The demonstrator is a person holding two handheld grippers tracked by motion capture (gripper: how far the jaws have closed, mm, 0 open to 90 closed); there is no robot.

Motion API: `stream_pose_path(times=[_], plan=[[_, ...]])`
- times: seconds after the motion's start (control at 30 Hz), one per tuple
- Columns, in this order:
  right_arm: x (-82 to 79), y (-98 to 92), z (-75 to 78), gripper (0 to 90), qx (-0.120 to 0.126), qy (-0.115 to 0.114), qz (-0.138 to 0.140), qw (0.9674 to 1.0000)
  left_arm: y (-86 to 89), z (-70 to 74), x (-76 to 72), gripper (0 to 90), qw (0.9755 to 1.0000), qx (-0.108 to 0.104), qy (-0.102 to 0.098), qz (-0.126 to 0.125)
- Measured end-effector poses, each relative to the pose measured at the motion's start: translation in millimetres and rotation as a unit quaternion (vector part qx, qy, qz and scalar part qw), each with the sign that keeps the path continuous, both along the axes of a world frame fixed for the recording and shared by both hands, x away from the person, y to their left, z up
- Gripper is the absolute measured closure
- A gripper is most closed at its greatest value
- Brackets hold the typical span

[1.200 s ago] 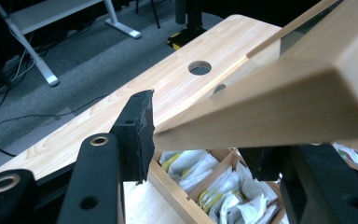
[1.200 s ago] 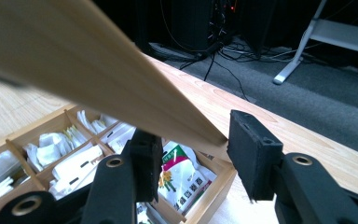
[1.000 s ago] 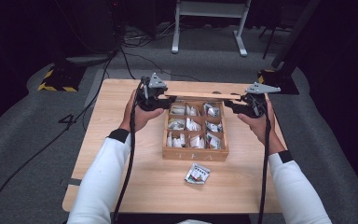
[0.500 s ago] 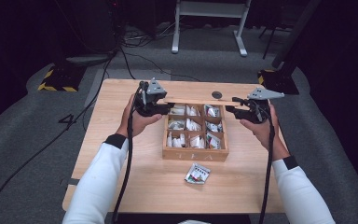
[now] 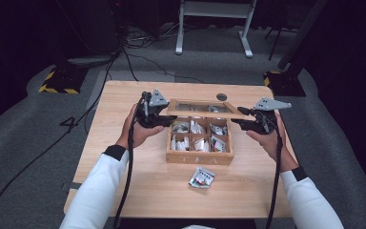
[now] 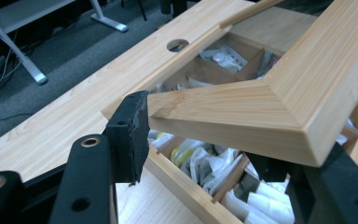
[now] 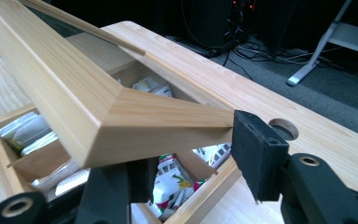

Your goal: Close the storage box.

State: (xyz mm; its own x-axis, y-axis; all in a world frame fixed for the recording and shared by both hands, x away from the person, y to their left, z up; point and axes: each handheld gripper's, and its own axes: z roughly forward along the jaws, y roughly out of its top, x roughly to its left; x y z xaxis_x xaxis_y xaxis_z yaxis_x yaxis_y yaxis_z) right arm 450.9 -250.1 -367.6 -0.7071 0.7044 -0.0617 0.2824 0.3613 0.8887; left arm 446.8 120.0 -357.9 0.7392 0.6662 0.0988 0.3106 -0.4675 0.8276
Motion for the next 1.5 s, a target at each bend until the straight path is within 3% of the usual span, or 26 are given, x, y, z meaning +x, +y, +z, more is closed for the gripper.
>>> stream_pose_path(times=[0.37,0.63,0.97,1.5], plan=[[-13.0,-1.5,-6.3,49.1,-0.003,0.001,0.008,1.0000,1.2,-9.0,-9.8,44.6,1.0000,0.005,0.003,-0.002],[-19.8,-0.8,-13.3,47.0,-0.018,0.005,0.013,0.9998,0.4,-16.9,-15.0,43.3,0.9996,0.024,0.008,-0.008],[-22.8,-1.9,-23.7,41.8,-0.020,0.028,0.011,0.9993,1.6,-27.5,-19.1,40.0,0.9993,0.032,0.015,-0.015],[-25.8,-7.0,-37.8,32.6,-0.020,0.054,0.041,0.9975,0.4,-42.2,-24.8,35.9,0.9988,0.040,0.020,-0.020]])
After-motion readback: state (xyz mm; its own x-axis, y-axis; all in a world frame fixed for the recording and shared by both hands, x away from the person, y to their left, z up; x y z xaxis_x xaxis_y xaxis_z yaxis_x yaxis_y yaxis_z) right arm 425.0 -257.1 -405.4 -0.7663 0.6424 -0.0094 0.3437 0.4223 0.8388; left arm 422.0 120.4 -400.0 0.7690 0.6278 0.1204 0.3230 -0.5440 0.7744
